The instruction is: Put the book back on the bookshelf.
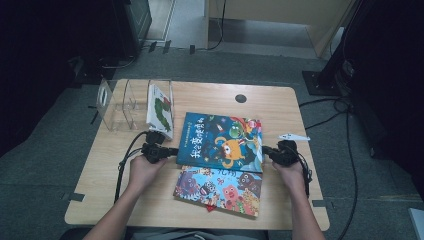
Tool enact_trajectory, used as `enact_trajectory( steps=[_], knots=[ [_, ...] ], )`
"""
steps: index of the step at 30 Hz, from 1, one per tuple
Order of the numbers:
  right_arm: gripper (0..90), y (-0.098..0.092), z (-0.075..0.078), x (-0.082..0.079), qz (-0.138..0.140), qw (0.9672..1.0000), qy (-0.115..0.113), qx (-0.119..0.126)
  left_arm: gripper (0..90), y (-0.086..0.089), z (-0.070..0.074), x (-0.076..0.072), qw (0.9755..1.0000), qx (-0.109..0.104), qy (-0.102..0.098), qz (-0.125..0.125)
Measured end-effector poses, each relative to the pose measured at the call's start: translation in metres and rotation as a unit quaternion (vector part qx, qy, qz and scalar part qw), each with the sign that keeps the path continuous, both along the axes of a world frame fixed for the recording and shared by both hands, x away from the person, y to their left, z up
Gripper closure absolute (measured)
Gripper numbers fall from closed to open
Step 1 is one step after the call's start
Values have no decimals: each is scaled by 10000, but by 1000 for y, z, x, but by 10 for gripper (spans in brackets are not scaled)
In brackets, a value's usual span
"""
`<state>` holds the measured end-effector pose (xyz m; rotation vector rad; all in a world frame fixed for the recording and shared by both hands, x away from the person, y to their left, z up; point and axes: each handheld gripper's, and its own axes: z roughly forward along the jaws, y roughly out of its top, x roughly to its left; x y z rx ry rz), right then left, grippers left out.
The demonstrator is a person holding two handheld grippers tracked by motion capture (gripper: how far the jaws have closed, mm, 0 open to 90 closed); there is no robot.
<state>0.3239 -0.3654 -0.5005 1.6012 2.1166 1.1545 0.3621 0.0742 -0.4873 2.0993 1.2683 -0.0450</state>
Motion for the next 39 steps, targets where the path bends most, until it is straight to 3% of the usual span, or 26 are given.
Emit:
enact_trajectory(
  steps=[4,7,12,15,21,26,30,39],
  knots=[
    [900,1,1,-2,2,10000,0,-79,900,1,-1,-3,9999,-117,69,16],
    [900,2,1,-3,-28,10000,8,-73,900,1,0,-7,9999,-79,81,16],
    [900,0,1,-14,-61,9999,97,86,900,1,1,-11,9999,-95,117,6],
    [900,2,2,-18,-62,10000,72,0,900,-1,3,-15,10000,21,57,-57],
    [900,6,2,-26,-19,10000,41,-78,900,2,5,-24,10000,-73,58,-24],
    [900,8,4,-36,43,9999,61,-153,900,1,7,-32,9999,42,50,-80],
    [900,9,5,-49,73,9998,52,-187,900,2,6,-40,9999,-47,94,-58],
    [900,9,5,-53,85,9998,5,-190,900,3,7,-48,9998,27,91,-196]
  ],
)
